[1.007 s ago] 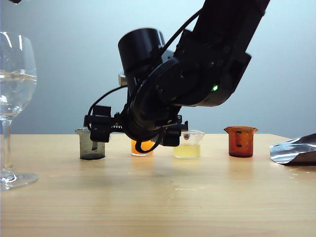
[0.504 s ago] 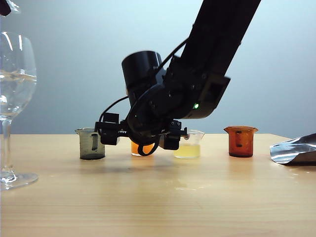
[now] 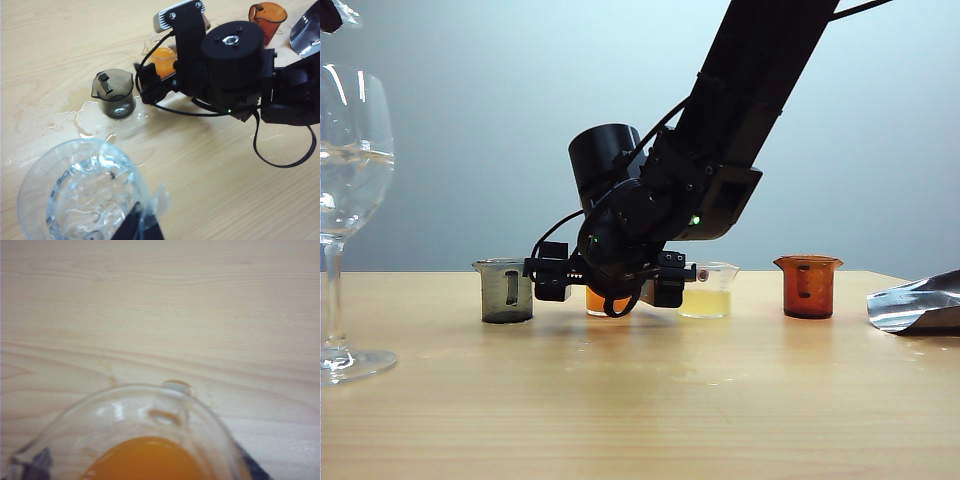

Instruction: Pick up the second measuring cup from the left, pour the orange juice inside into the goblet, and finally put the measuring cup back in its original place.

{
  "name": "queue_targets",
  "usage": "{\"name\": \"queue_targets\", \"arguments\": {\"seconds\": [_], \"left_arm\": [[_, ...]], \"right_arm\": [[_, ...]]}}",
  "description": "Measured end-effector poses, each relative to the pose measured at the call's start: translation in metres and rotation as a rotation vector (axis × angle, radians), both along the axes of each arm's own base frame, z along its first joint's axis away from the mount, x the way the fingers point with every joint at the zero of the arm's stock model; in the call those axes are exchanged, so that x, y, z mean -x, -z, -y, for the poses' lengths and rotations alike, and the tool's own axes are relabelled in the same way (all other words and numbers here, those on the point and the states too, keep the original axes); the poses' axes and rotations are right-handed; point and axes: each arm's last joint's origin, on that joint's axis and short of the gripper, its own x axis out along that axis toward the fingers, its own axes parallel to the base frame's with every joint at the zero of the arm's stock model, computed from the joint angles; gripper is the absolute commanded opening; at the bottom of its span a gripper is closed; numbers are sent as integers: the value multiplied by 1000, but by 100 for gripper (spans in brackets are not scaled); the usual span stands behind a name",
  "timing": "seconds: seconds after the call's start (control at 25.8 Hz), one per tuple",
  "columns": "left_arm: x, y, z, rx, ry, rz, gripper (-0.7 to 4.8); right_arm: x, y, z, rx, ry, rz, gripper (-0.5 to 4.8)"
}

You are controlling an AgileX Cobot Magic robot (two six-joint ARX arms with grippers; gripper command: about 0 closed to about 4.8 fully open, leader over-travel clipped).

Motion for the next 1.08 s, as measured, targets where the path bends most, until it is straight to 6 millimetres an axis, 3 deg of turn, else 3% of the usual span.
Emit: {"name": "queue_targets", "arguments": {"seconds": [0.15, 0.23, 0.35, 0.43, 0.7, 0.85, 1.08], "left_arm": [[0, 0, 0, 0, 0, 0, -5], [0, 0, 0, 0, 0, 0, -5], [0, 0, 0, 0, 0, 0, -5], [0, 0, 0, 0, 0, 0, -5], [0, 0, 0, -3, -5, 2, -5], [4, -3, -5, -41, -93, 51, -5], [21, -11, -14, -21, -137, 129, -5]], "right_arm": [[-4, 4, 5, 1, 5, -15, 479], [-6, 4, 7, -8, 10, -19, 345], [-7, 4, 7, -23, -10, -26, 187], [-7, 2, 5, -29, -32, -25, 130], [-6, 2, 4, -34, -56, -28, 116], [-3, -4, 4, 1, -95, -30, 116], [3, -69, 4, -9, -242, 92, 116]]}}
